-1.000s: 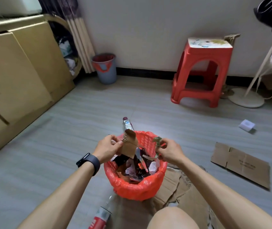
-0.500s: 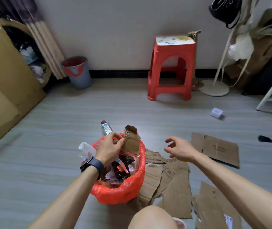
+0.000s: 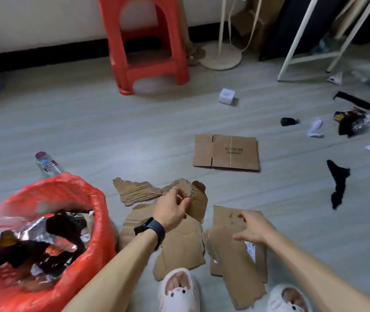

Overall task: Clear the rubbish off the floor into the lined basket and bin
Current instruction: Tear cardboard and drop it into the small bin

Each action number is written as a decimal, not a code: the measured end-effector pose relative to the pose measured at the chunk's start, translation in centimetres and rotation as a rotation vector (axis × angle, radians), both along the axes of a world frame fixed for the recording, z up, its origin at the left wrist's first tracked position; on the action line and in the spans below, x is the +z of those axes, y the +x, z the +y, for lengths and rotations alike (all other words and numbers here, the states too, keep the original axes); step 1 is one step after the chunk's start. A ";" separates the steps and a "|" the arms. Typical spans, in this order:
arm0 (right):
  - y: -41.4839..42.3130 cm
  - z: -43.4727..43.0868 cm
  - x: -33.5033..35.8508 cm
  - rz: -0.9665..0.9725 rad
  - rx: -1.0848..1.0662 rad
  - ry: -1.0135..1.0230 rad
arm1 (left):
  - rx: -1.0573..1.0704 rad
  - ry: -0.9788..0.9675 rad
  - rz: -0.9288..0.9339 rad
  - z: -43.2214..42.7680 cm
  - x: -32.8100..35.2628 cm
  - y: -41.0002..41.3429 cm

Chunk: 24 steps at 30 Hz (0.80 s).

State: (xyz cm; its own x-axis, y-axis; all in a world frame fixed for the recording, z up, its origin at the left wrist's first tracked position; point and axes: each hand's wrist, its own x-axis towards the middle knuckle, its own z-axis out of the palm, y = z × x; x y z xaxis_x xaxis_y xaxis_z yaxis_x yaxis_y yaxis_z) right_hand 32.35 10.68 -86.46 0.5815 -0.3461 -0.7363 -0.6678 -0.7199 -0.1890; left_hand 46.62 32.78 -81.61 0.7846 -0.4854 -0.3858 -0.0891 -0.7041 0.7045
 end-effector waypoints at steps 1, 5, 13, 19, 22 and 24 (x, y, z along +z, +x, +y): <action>-0.9 0.6 -1.4 0.020 -0.023 0.015 | -0.027 0.033 0.009 -0.8 -1.3 -0.4; -2.3 1.8 -5.4 -0.036 0.099 -0.032 | -0.096 0.124 0.046 -3.2 -5.9 -0.7; 2.3 -6.1 -4.3 -0.004 0.088 0.300 | -0.016 0.271 0.148 -6.0 -7.6 3.5; 3.6 -8.6 10.8 -0.213 -0.443 0.373 | 0.072 0.270 0.126 -4.8 8.7 5.3; 5.2 -7.4 22.3 -0.311 -0.618 0.401 | 0.134 0.253 0.130 -2.9 20.3 6.5; 7.6 -6.1 32.2 -0.379 -0.647 0.425 | 0.236 0.197 0.131 -1.0 29.8 8.1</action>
